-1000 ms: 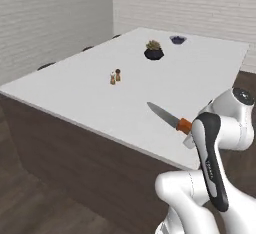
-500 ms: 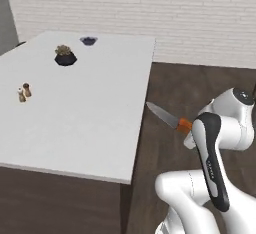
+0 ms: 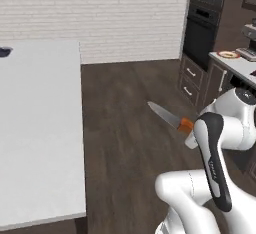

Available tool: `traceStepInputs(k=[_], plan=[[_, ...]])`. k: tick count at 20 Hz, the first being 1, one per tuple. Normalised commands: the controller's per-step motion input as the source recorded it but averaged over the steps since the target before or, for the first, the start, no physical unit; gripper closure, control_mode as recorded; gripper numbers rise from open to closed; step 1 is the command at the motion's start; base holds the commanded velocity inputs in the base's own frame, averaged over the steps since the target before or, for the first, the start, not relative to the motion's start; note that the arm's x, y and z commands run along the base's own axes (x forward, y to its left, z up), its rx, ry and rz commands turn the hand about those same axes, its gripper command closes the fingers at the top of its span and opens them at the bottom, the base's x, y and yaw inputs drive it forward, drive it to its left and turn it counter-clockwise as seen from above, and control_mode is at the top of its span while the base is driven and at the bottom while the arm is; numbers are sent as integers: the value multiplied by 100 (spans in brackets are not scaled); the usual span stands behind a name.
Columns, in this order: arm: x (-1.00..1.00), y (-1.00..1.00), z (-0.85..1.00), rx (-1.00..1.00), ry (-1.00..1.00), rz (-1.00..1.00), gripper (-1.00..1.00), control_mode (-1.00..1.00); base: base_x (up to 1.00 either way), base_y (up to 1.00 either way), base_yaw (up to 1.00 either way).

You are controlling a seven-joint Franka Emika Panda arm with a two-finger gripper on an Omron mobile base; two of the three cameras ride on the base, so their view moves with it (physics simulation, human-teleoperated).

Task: Pick up the knife from the drawer and place it on the cutting board. Then place the meat from the plate to the cutting board.

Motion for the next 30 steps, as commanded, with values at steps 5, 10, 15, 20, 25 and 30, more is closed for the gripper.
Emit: traceStepInputs(k=[5,10,15,20,25,30], plan=[[0,0,0,0,0,0,100,100,70,-34,-47],[0,0,0,0,0,0,100,100,25,-86,-52],[0,0,0,0,0,0,100,100,26,-81,-40],[0,0,0,0,0,0,100,100,89,1,-42],[0,0,0,0,0,0,100,100,100,19,-49],[0,0,0,0,0,0,100,100,90,43,-61]])
